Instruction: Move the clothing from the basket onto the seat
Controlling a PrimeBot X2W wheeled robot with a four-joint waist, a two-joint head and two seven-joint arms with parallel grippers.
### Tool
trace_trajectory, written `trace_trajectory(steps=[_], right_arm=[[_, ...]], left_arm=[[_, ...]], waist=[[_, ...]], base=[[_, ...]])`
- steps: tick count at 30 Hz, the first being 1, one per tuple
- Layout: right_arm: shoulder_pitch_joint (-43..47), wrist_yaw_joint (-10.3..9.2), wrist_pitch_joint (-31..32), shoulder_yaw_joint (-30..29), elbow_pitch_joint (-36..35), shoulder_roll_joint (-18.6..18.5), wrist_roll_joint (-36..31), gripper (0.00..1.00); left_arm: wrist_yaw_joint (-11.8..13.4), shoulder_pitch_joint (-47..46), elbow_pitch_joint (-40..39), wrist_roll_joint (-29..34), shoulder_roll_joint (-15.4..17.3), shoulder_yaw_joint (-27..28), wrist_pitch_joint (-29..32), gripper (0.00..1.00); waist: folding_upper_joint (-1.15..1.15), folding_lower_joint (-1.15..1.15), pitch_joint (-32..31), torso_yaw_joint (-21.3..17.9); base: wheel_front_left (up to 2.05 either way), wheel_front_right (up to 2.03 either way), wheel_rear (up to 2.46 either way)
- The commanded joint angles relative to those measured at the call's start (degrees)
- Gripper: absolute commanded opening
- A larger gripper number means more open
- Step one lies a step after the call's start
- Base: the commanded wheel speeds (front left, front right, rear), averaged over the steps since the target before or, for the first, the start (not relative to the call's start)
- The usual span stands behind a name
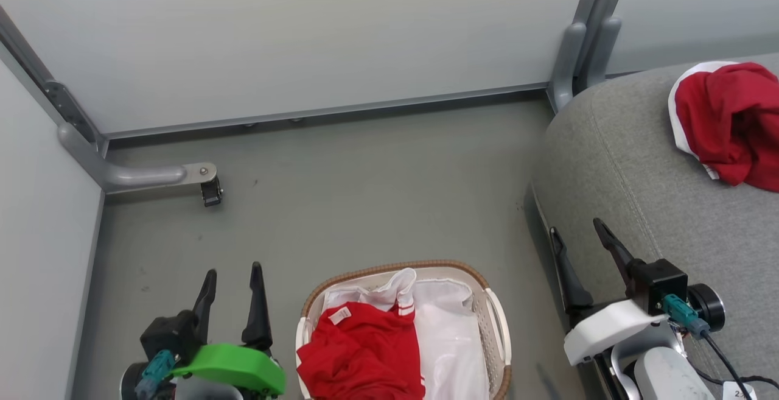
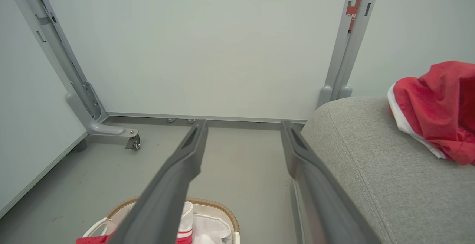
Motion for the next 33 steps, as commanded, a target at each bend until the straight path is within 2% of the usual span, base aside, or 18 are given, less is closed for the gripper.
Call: trace_trajectory(steps=[1,8,17,20,27,33], right_arm=[[-0.9,-0.06,0.0,-0.3,-0.4,-0.2,-0.6,1.00],[-3.2,-0.06,0.0,-1.3,-1.7,-0.2,-1.5,1.00],[-7.7,-0.06,0.0,-1.9,-3.2,-0.2,-2.9,1.00],[-9.3,-0.06,0.0,-1.7,-3.8,-0.2,-2.9,1.00],[-13.6,-0.06,0.0,-1.5,-5.4,-0.2,-2.6,1.00],[-16.6,-0.06,0.0,-1.2,-7.1,-0.2,-1.8,1.00]], left_arm=[[-0.5,-1.8,0.4,0.4,0.0,-0.4,0.0,1.00],[-2.7,-8.7,6.3,3.5,0.1,-4.1,0.0,1.00],[-5.6,-20.0,21.6,6.9,0.1,-15.8,5.6,1.00],[-5.8,-22.4,25.6,6.3,0.1,-19.4,6.9,1.00],[-5.9,-27.7,32.1,3.4,0.2,-31.9,11.2,1.00],[-5.9,-31.9,36.1,0.4,0.5,-39.0,13.9,1.00]], waist=[[0.00,0.00,1.4,0.0],[0.00,0.00,6.5,-0.5],[0.00,0.00,15.3,-2.8],[0.00,0.00,18.3,-3.9],[0.00,0.00,26.4,-7.0],[0.00,0.00,33.0,-8.6]], base=[[0.00,0.00,0.00],[0.00,0.00,0.00],[0.00,0.00,0.00],[0.00,0.00,0.00],[0.00,0.00,0.00],[0.00,0.00,0.00]])
